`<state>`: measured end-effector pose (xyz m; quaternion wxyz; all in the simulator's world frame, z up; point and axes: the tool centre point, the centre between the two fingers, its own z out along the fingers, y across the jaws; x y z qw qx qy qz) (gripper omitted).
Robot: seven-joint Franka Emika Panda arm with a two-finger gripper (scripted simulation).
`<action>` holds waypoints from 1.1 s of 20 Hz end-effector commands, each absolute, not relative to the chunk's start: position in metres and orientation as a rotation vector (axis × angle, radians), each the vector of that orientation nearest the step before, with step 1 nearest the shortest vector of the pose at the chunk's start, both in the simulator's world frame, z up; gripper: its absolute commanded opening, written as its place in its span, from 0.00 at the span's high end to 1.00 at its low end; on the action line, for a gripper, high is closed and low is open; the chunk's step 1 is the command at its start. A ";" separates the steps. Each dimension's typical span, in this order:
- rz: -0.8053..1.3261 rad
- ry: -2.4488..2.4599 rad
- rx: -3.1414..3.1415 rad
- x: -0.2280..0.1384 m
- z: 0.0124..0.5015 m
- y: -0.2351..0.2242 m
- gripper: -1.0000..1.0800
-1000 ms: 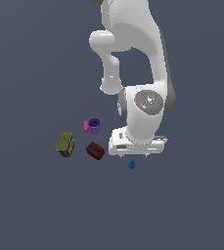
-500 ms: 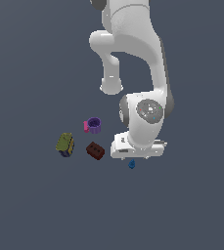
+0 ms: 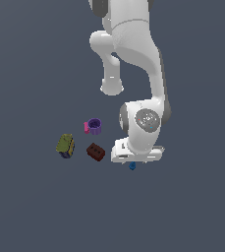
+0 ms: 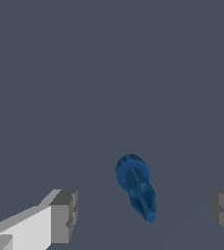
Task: Pick up a designated object from a clutter of objects.
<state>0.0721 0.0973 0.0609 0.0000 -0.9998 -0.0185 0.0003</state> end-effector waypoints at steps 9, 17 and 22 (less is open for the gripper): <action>0.000 -0.059 -3.141 0.073 0.043 0.098 1.00; 0.000 -0.059 -3.141 0.073 0.043 0.098 1.00; 0.000 -0.059 -3.141 0.073 0.051 0.098 1.00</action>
